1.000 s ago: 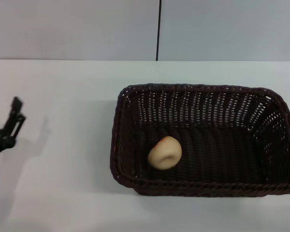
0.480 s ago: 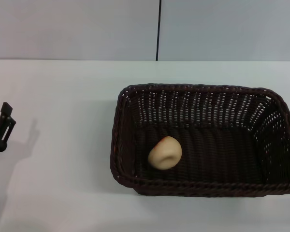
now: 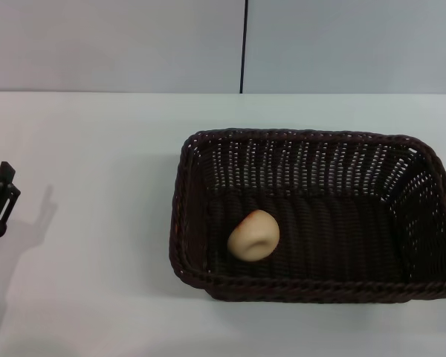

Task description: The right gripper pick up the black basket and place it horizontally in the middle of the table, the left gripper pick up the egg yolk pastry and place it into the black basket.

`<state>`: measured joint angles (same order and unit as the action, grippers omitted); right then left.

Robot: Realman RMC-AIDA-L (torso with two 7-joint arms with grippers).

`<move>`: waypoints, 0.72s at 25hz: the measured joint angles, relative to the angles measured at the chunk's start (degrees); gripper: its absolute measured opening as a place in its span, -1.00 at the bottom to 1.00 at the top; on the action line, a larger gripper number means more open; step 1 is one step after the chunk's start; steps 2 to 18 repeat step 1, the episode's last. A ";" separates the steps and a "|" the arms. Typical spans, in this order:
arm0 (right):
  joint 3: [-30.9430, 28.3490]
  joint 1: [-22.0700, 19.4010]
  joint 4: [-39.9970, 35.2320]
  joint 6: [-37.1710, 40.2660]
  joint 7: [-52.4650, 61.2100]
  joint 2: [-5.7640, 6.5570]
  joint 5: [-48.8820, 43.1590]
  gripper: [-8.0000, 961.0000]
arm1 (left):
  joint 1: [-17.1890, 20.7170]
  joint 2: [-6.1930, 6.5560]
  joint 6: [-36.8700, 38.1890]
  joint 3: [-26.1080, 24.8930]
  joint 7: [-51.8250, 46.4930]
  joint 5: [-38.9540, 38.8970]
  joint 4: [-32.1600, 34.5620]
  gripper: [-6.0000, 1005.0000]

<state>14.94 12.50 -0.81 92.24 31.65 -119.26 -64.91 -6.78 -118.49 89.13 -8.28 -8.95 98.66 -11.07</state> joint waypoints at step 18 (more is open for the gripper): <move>0.00 0.02 0.29 0.19 -0.03 -0.02 0.00 0.29 | -0.19 0.03 -0.07 0.00 -0.01 0.02 0.22 0.59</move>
